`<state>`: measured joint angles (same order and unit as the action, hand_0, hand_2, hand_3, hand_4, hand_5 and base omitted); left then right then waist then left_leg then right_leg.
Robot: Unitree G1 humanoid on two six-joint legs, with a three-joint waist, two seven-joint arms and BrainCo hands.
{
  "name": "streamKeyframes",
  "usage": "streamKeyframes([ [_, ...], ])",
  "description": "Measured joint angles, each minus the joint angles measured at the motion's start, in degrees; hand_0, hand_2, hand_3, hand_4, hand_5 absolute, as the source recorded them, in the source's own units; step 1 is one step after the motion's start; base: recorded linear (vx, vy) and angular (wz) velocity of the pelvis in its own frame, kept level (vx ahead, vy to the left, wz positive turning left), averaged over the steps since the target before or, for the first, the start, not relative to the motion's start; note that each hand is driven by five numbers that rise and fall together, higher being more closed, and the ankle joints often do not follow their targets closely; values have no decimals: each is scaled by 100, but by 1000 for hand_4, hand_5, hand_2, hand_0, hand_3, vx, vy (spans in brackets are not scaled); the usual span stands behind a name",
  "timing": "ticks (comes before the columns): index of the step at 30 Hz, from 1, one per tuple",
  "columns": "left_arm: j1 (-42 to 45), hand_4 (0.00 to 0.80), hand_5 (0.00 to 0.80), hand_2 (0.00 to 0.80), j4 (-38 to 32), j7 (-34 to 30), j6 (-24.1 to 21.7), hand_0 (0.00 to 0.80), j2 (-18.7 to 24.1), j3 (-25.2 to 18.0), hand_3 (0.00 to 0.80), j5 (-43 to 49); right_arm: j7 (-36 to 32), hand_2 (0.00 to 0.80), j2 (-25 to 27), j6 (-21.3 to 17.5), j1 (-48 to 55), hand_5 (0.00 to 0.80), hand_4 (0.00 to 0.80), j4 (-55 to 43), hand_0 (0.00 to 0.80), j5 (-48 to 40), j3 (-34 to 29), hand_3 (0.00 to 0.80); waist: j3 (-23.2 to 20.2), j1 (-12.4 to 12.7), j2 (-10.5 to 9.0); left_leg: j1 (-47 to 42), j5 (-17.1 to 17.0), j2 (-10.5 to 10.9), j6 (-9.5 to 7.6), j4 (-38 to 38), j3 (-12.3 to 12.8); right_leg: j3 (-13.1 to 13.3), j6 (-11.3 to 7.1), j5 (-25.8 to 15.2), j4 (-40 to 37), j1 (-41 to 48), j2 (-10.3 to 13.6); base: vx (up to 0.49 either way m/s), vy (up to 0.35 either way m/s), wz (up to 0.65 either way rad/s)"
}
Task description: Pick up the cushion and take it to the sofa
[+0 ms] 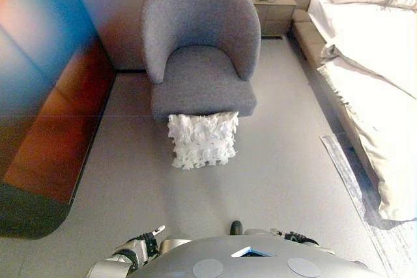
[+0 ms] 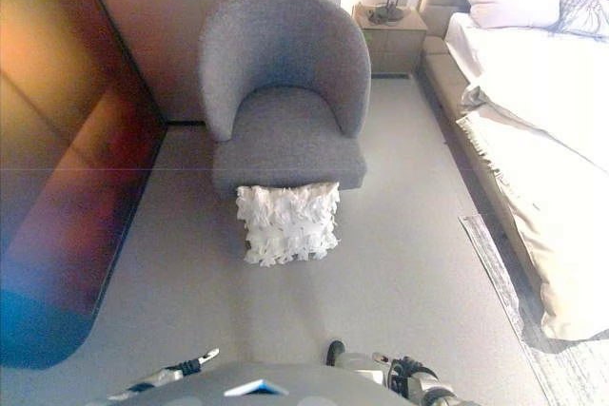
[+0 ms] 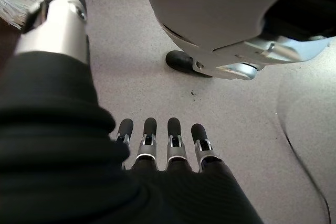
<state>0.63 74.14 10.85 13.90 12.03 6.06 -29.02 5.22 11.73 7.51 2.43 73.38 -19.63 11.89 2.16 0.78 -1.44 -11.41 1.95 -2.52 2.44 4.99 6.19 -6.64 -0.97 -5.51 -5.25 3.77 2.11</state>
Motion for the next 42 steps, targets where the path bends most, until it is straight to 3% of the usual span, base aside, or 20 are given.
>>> streamKeyframes([
  [34, 30, 0, 0, 0, 72, -59, -71, 0, -10, -3, 0, 1, 80, 0, 2, 2, -5, 0, 0, 5, 0, -21, -1, 0, -111, 12, 54, 41, 21, -22, -10, -95, -170, -151, 37, 24, 18, 66, 1, 5, -28, 2],
  [38, -155, 0, 0, 0, 199, -67, -154, 0, -3, -6, 0, -90, 37, 0, 14, 7, -183, 0, 0, 52, 0, -11, -4, 0, 52, 35, 47, 629, 400, -90, 101, -1214, -234, -181, 137, 191, 399, -265, -1, -70, -145, -1],
  [39, -236, 0, 0, 0, 252, -79, -212, 0, 36, -13, 0, -177, 33, 0, 2, 28, -346, 0, 0, 97, 0, -11, -7, 0, 237, 63, -63, 921, 423, -13, 121, -1828, -276, -173, 164, 257, 597, -348, 66, -25, -92, -11],
  [41, -387, 0, 0, 0, 256, -118, -232, 0, 57, -36, 0, -295, 40, 0, 56, 55, -465, 0, 0, 104, 0, -10, -10, 0, 413, 200, -157, 1598, 59, 91, 371, -2866, -332, -187, 160, 275, 674, -480, 237, 41, -32, -18],
  [42, -438, 0, 0, 0, 256, -131, -230, 0, 56, -33, 0, -333, 58, 0, 86, 79, -483, 0, 0, 101, 0, -14, -15, 0, 421, 246, -207, 1796, -122, 132, 378, -3081, -353, -190, 133, 301, 679, -532, 331, 146, 23, -3],
])
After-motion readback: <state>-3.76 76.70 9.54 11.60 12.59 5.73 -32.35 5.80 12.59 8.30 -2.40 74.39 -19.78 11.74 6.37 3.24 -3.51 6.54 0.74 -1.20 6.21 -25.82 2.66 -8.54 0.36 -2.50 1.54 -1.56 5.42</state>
